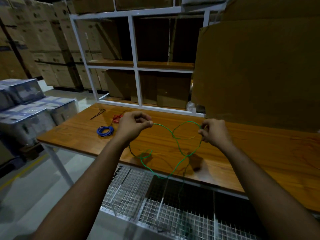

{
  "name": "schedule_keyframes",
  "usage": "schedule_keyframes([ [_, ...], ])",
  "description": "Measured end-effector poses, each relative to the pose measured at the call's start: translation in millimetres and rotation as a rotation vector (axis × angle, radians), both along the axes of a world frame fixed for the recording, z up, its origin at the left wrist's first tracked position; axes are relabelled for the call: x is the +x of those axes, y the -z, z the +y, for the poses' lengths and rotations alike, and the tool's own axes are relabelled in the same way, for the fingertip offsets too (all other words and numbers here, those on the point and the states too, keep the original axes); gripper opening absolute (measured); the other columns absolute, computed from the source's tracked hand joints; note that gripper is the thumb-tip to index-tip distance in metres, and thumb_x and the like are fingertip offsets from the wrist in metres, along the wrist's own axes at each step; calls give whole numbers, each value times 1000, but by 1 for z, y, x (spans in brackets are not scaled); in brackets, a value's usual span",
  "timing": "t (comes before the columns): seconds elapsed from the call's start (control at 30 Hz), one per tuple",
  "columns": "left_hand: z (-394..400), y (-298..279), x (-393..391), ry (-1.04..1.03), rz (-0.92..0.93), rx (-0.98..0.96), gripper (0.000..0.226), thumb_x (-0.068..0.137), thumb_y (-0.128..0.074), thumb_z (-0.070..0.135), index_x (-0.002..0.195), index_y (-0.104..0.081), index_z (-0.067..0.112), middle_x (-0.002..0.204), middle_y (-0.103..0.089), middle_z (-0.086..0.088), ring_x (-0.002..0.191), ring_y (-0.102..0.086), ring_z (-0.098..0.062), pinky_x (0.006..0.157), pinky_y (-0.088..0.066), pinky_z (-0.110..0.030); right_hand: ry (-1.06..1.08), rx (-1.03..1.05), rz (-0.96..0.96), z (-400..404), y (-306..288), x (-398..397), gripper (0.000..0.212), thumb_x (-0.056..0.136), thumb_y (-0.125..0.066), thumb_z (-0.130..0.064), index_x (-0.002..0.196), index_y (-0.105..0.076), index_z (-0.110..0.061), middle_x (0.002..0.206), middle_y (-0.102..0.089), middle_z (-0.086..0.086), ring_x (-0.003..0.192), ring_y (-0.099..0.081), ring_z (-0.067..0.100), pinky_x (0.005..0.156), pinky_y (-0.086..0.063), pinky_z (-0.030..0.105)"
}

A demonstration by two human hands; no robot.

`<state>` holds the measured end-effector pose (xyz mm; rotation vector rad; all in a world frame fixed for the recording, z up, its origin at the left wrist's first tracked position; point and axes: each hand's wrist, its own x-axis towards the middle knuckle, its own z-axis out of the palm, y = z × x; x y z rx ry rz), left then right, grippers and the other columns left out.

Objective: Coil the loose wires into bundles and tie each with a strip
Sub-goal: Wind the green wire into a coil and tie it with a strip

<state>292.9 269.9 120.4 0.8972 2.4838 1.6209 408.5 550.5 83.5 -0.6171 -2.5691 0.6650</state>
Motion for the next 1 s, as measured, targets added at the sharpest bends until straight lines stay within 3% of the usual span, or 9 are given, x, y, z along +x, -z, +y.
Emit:
schedule_keyframes([
  [0.07, -3, -1, -1, -15, 0, -10, 13, 86, -73, 13, 98, -70, 18, 91, -73, 0, 89, -70, -10, 85, -57, -32, 33, -174, 152, 4, 7, 0, 12, 89, -72, -12, 82, -63, -16, 76, -69, 5, 61, -71, 13, 62, -62, 35],
  [0.2, -9, 3, -6, -173, 24, -18, 12, 86, -74, 16, 95, -69, 23, 92, -71, 3, 88, -67, -11, 75, -55, -31, 126, -999, 492, 7, 7, 1, 6, 96, -60, -4, 98, -61, 1, 95, -68, 17, 90, -73, 26, 80, -61, 35],
  [0.27, -12, 7, -8, -239, 5, 6, 12, 87, -73, 15, 95, -68, 22, 92, -68, 3, 87, -64, -10, 70, -49, -25, 116, -1188, 548, 10, 9, 1, 10, 98, -56, -2, 106, -55, 4, 97, -66, 24, 91, -72, 31, 74, -63, 32],
  [0.5, -7, 4, -5, -256, -265, 324, 18, 93, -64, 9, 110, -64, 14, 102, -66, -5, 72, -59, -7, 58, -47, -18, 158, -1147, 450, 2, 21, 4, 15, 96, -62, -6, 108, -56, -2, 95, -70, 23, 76, -75, 26, 59, -59, 26],
  [0.67, 0, -5, -2, -215, -438, 526, 19, 96, -61, 15, 115, -62, 15, 109, -68, -11, 60, -55, -4, 48, -42, -20, 229, -886, 131, -12, 29, 9, 59, 88, -67, 4, 122, -29, -25, 88, -66, 23, 60, -72, 31, 52, -57, 35],
  [0.77, 6, -15, 4, -172, -449, 640, 22, 97, -60, 13, 119, -58, 12, 102, -68, -6, 49, -54, 2, 44, -41, -17, 67, -731, -178, -29, 13, 22, 23, 96, -62, -11, 113, -51, -1, 78, -69, 17, 57, -69, 25, 52, -57, 34],
  [0.83, 10, -21, 9, -140, -428, 674, 20, 97, -60, 12, 116, -58, 12, 99, -68, -6, 46, -52, 3, 42, -39, -17, -95, -539, -380, -38, 5, 29, 28, 102, -53, -26, 100, -65, -1, 67, -66, 9, 49, -60, 16, 47, -50, 28],
  [0.93, 14, -27, 13, -74, -396, 673, 13, 94, -63, 11, 103, -59, 20, 98, -68, -6, 54, -52, -2, 49, -38, -19, -234, -340, -321, -48, -3, 28, 24, 102, -51, -33, 104, -66, -14, 70, -64, 4, 52, -52, 12, 45, -41, 24],
  [1.0, 18, -29, 16, -25, -399, 675, 13, 92, -66, 11, 100, -60, 21, 97, -70, -4, 72, -56, -16, 62, -41, -28, -376, -459, -189, -54, -8, 27, 23, 98, -60, -33, 117, -61, -21, 71, -65, 2, 55, -53, 13, 46, -40, 24],
])
